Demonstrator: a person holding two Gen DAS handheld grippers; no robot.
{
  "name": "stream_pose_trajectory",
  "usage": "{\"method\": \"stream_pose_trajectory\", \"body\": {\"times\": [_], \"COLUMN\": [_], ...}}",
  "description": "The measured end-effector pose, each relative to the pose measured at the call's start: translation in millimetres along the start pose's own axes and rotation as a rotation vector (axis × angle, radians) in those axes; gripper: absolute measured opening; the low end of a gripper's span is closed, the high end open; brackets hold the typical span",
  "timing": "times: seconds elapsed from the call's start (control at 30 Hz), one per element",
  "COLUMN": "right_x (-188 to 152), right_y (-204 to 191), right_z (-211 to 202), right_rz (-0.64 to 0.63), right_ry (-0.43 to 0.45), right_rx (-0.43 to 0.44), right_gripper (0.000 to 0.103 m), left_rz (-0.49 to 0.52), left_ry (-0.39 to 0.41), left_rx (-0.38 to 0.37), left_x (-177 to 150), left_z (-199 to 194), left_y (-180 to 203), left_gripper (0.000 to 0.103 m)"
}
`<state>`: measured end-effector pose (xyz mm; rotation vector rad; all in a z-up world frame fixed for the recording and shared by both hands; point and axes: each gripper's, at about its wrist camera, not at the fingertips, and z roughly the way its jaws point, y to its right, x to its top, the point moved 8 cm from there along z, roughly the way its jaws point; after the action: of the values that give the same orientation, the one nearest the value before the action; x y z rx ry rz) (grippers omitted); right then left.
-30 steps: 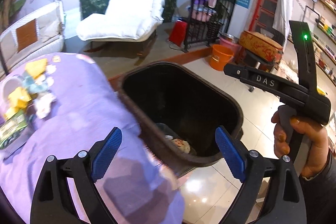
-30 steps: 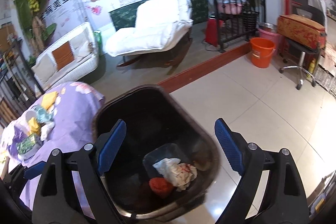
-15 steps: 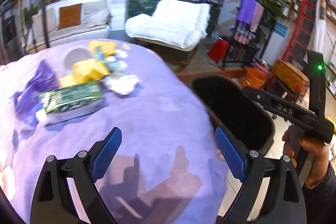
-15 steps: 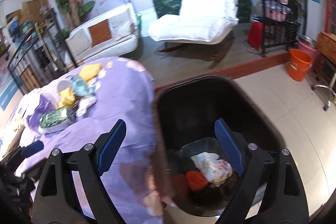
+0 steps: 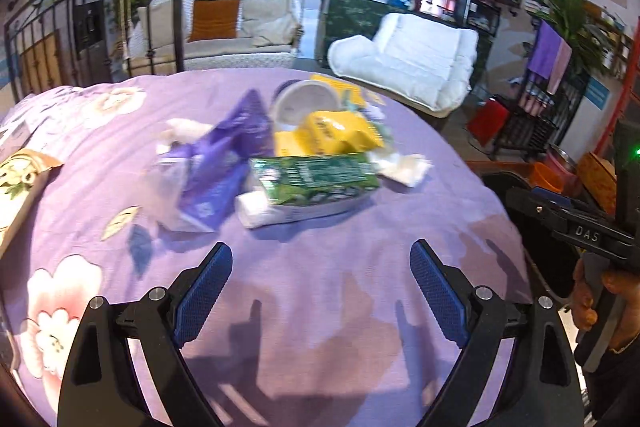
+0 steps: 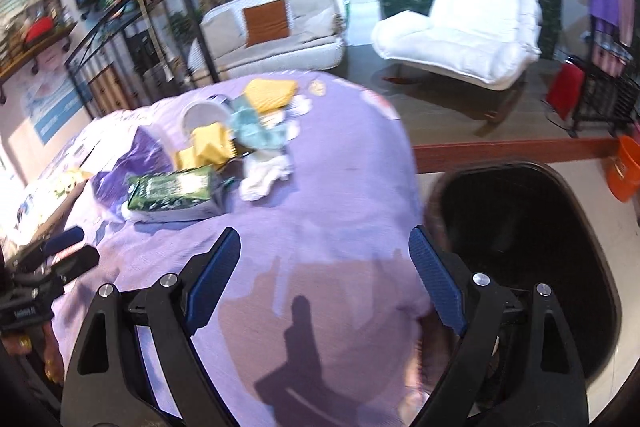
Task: Collect trash
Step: 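Grasp the purple plastic bag with the left tool while the right tool grasps a tissue, then carry the purple bag and tissue over the black bin with both tools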
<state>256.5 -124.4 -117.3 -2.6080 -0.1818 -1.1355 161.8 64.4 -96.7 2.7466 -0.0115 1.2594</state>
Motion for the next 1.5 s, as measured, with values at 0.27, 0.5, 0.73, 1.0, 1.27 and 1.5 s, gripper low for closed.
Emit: {"method": "stream_pose_trajectory", "body": {"times": [0.27, 0.5, 0.73, 1.0, 1.27, 1.5], "right_x": [17, 30, 32, 28, 28, 27], "right_y": [-27, -37, -41, -48, -46, -41], "right_z": [39, 79, 123, 132, 108, 75], "right_rz": [-0.034, -0.036, -0.020, -0.005, 0.008, 0.011], "right_ry": [-0.042, -0.097, -0.179, -0.207, -0.162, -0.111], "right_rx": [0.036, 0.037, 0.035, 0.055, 0.066, 0.062], "right_gripper": [0.086, 0.082, 0.060, 0.008, 0.004, 0.004], "left_rz": [-0.059, -0.059, -0.062, -0.040, -0.072, -0.122], "left_ry": [-0.001, -0.039, -0.070, -0.062, -0.012, 0.059], "left_rx": [0.080, 0.073, 0.056, 0.060, 0.056, 0.060], "left_x": [19, 28, 29, 31, 40, 40], "left_z": [8, 35, 44, 45, 25, -2], "left_y": [-76, -102, -102, -97, -96, -92], "left_gripper": [0.082, 0.067, 0.048, 0.044, 0.036, 0.035]}}
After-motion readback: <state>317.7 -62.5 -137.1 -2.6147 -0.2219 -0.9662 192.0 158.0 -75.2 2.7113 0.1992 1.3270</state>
